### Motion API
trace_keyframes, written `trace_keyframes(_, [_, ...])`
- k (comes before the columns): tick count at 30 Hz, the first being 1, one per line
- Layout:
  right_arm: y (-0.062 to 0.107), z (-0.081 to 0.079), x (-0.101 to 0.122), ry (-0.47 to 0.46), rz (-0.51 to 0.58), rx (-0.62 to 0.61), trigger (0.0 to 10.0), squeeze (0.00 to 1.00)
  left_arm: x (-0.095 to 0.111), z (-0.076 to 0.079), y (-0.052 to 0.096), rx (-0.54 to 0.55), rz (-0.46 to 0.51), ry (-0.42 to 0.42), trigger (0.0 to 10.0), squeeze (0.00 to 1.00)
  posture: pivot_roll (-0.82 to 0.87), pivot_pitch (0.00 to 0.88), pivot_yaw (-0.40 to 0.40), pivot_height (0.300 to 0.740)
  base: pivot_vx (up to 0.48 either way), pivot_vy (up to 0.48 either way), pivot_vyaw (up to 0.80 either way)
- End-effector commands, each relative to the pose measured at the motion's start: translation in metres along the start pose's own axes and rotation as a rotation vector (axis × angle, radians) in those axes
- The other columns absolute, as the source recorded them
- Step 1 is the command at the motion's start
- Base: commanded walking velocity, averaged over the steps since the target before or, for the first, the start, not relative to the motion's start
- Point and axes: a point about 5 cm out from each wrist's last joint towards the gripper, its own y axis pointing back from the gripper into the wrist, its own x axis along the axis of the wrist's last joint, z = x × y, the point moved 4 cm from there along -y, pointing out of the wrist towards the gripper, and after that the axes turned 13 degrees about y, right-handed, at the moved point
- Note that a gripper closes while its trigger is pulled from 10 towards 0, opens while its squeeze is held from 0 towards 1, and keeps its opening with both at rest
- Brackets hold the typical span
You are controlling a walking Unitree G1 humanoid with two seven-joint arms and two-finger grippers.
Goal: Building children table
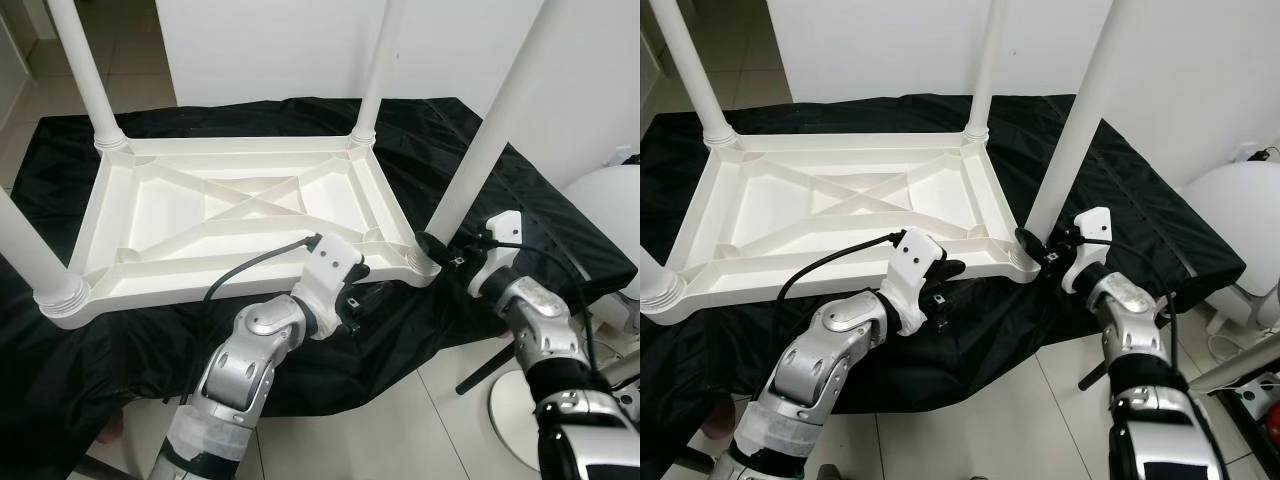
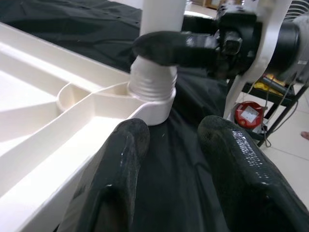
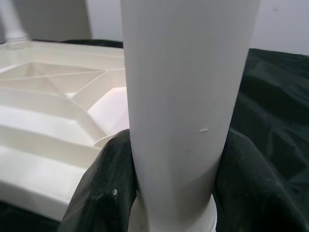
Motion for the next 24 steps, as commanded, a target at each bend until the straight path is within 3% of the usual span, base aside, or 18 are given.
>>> trace_keyframes(1, [0.0,-0.011,-0.011,-0.025,-0.052,-0.009,10.0,0.0,-0.001,-0.006,-0.001,0.054,-0.002,-0.005,10.0,0.0,-0.03,0.071,-0.054,0.74,0.0,0.0,0.0])
trace_keyframes(5, [-0.001,-0.011,-0.005,-0.066,-0.047,-0.143,10.0,0.0,0.01,-0.019,0.002,0.105,0.037,0.042,10.0,0.0,-0.03,0.072,-0.044,0.74,0.0,0.0,0.0])
trace_keyframes(9, [0.007,-0.007,-0.011,-0.16,-0.131,-0.465,10.0,0.0,0.01,-0.034,0.005,0.165,0.037,0.008,10.0,0.0,-0.05,0.077,-0.027,0.74,0.0,0.0,0.0])
trace_keyframes(11, [0.009,-0.007,-0.013,-0.178,-0.143,-0.505,10.0,0.0,0.01,-0.035,0.005,0.169,0.039,0.002,10.0,0.0,-0.05,0.077,-0.027,0.74,0.0,0.0,0.0])
trace_keyframes(13, [0.018,-0.009,-0.016,-0.202,-0.2,-0.648,10.0,0.0,0.013,-0.038,0.004,0.179,0.045,-0.004,10.0,0.0,-0.05,0.077,-0.027,0.74,0.0,0.0,0.0])
trace_keyframes(16, [0.024,-0.016,-0.016,-0.213,-0.236,-0.754,10.0,0.0,0.016,-0.041,0.003,0.185,0.048,-0.007,10.0,0.0,-0.06,0.079,-0.012,0.74,0.0,0.0,0.0])
trace_keyframes(21, [0.023,-0.03,-0.013,-0.246,-0.246,-0.822,10.0,0.0,0.018,-0.045,0.002,0.192,0.049,-0.007,10.0,0.0,-0.07,0.079,-0.008,0.74,0.0,0.0,0.0])
trace_keyframes(24, [0.009,-0.043,0.003,-0.25,-0.196,-0.749,10.0,0.0,0.021,-0.046,-0.001,0.2,0.064,0.001,10.0,0.0,-0.07,0.082,-0.002,0.74,0.0,0.0,0.0])
